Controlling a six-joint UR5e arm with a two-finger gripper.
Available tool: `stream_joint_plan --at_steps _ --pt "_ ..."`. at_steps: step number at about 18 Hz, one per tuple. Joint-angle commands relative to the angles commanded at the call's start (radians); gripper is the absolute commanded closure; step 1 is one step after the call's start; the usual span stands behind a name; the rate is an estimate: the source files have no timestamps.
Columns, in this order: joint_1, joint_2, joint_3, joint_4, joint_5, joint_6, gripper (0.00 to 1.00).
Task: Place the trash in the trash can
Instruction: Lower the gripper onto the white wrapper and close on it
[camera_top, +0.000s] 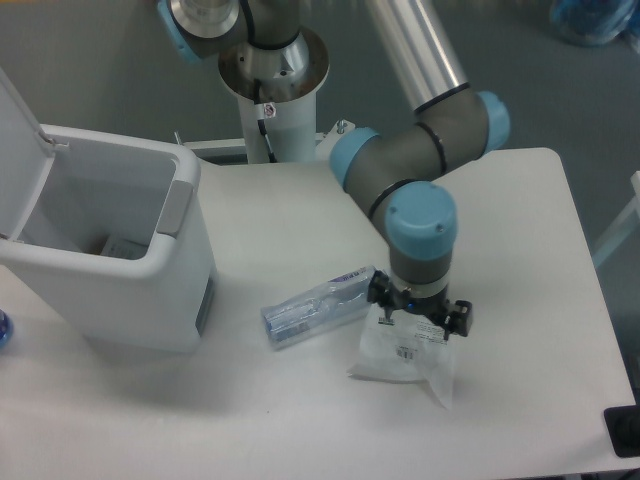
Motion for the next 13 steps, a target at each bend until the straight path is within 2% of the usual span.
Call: stream_joint_plan --at_steps 3,10,13 --pt "-0.026 -0.026 -0.002 0.002 0.009 -0.092 0.0" --pt "-0.081 -0.055 -0.002 0.0 0.066 -0.145 0.0" --pt "-0.106 -0.086 -0.002 0.0 0.118 -0.195 0.0"
